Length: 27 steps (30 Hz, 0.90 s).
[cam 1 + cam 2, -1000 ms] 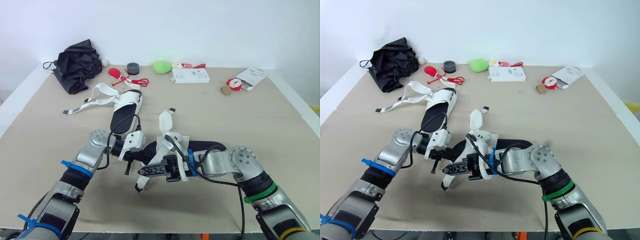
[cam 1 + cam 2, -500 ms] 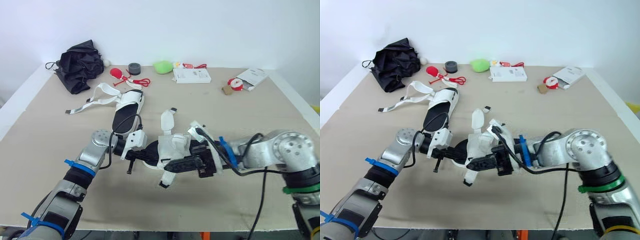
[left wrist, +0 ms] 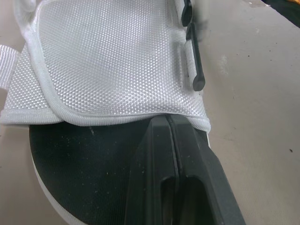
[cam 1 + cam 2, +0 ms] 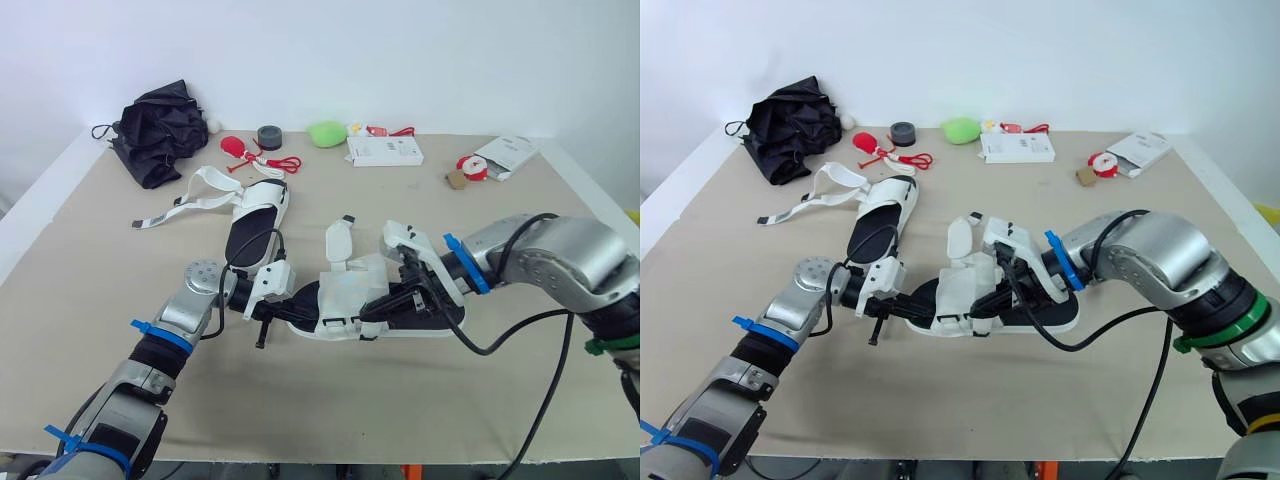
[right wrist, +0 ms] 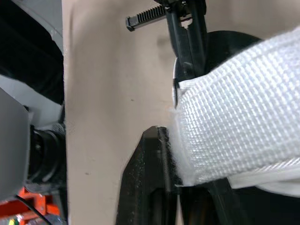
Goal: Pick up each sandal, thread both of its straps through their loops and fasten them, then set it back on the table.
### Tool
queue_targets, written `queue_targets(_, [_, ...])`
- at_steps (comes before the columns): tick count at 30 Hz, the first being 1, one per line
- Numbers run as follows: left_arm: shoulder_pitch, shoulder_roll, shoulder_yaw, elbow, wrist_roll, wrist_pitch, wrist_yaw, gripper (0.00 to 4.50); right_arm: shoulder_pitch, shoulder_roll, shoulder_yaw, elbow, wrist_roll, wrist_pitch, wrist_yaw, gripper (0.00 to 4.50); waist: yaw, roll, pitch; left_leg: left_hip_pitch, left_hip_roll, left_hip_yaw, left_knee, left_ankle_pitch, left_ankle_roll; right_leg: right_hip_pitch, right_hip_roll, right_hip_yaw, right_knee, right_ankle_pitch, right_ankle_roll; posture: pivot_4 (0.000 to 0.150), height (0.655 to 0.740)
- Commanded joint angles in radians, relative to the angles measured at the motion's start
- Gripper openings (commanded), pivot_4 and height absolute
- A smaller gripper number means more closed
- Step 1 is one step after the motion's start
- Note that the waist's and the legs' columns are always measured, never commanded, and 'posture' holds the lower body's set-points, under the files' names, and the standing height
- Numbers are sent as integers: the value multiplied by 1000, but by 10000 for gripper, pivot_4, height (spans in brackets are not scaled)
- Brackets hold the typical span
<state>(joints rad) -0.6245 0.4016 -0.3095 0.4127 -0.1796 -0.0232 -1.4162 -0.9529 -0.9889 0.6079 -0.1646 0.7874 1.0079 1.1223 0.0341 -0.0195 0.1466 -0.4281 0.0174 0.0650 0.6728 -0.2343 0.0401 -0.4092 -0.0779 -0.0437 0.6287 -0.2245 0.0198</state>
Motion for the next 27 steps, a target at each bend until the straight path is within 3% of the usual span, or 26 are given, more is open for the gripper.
queue_targets(1, [50, 4, -52, 35, 70, 28, 30, 0, 18, 17, -10, 15, -70, -21, 72, 14754, 0, 0, 0, 0, 0, 0, 0, 0, 0, 0, 0, 0, 0, 0, 0, 1500, 7400])
queue_targets(2, [56, 8, -53, 28, 69, 30, 29, 0, 33, 18, -24, 8, -75, -15, 83, 20722, 0, 0, 0, 0, 0, 0, 0, 0, 0, 0, 0, 0, 0, 0, 0, 1500, 7400])
queue_targets(6, [64, 15, -55, 17, 68, 35, 30, 0, 91, 12, -112, -16, -65, 29, 89, 35864, 0, 0, 0, 0, 0, 0, 0, 0, 0, 1, -1, 0, 0, 0, 0, 1500, 7400])
queue_targets(11, [59, 15, -56, 18, 68, 36, 28, 0, 160, 8, -295, -54, -1, 96, 52, 35864, -1, 1, 0, 0, 0, 0, 0, 0, 0, 1, -2, 0, 0, 1, -1, 1500, 7400])
queue_targets(16, [57, 10, -61, 22, 67, 32, 28, 0, 324, -37, -522, -195, 89, 138, -14, 35864, 2, 1, 0, 0, 0, -2, -1, 0, 0, -1, -4, -5, 0, -1, -3, 1500, 7400])
queue_targets(20, [63, 4, -66, 21, 69, 29, 25, 0, 543, -66, -697, -414, 117, 126, -111, 35864, 3, 1, -1, -1, -1, -1, -1, 0, -1, 2, -5, -5, 0, -1, -2, 1500, 7400])
queue_targets(24, [62, 2, -66, 27, 70, 26, 21, 0, 646, -21, -689, -528, 104, 124, -227, 35864, 0, 3, -2, 0, -1, -1, -1, 0, 0, 3, -5, -6, 0, -2, 0, 1500, 7400])
queue_targets(27, [59, 4, -70, 31, 70, 24, 15, 0, 683, 22, -566, -539, 7, 102, -310, 35864, 0, 2, -2, 3, 0, -1, -1, 1, 0, 2, -5, -7, 0, -5, 7, 1500, 7400])
